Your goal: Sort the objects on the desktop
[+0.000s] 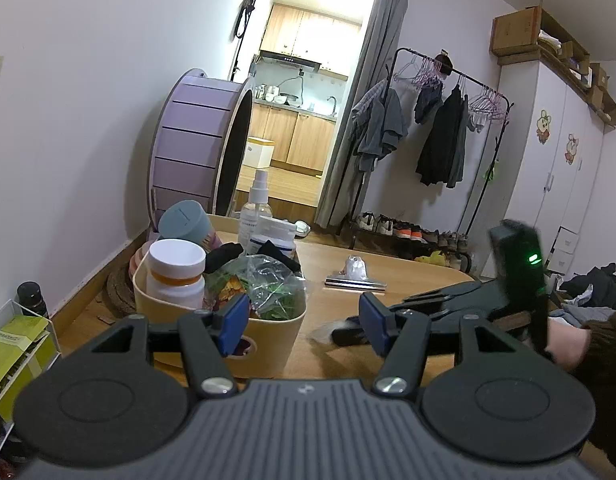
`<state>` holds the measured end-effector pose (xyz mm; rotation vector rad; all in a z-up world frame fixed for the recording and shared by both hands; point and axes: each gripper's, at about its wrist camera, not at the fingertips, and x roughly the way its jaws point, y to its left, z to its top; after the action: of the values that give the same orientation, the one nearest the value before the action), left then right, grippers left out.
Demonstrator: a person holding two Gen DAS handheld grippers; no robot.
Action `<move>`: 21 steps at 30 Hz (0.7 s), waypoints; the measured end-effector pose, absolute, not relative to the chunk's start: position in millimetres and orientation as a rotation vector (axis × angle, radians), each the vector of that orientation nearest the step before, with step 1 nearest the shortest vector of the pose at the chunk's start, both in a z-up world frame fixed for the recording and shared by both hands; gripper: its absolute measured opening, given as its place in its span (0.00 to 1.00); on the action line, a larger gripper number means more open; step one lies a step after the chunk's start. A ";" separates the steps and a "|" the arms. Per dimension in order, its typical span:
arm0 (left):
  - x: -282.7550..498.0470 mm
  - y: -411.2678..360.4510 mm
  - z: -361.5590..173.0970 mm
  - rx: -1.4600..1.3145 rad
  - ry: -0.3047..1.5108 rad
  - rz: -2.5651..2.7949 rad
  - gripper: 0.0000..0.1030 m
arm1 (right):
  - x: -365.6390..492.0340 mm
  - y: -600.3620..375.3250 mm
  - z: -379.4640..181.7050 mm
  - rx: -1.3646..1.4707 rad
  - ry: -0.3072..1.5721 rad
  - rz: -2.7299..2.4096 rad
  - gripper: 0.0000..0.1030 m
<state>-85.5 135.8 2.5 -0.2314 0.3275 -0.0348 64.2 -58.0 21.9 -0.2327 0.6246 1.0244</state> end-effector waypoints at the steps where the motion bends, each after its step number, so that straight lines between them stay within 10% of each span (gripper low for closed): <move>1: -85.6 135.6 2.5 -0.231 0.327 -0.035 0.58 | 63.8 -63.3 27.0 -0.211 0.614 1.021 0.27; 21: -90.1 141.9 4.7 -0.250 0.309 -0.030 0.58 | 87.7 0.8 76.1 -0.067 0.536 1.145 0.38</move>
<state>-90.1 141.9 4.7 -0.2501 0.3089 -0.0297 87.8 0.8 76.1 -0.0674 0.5364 1.1445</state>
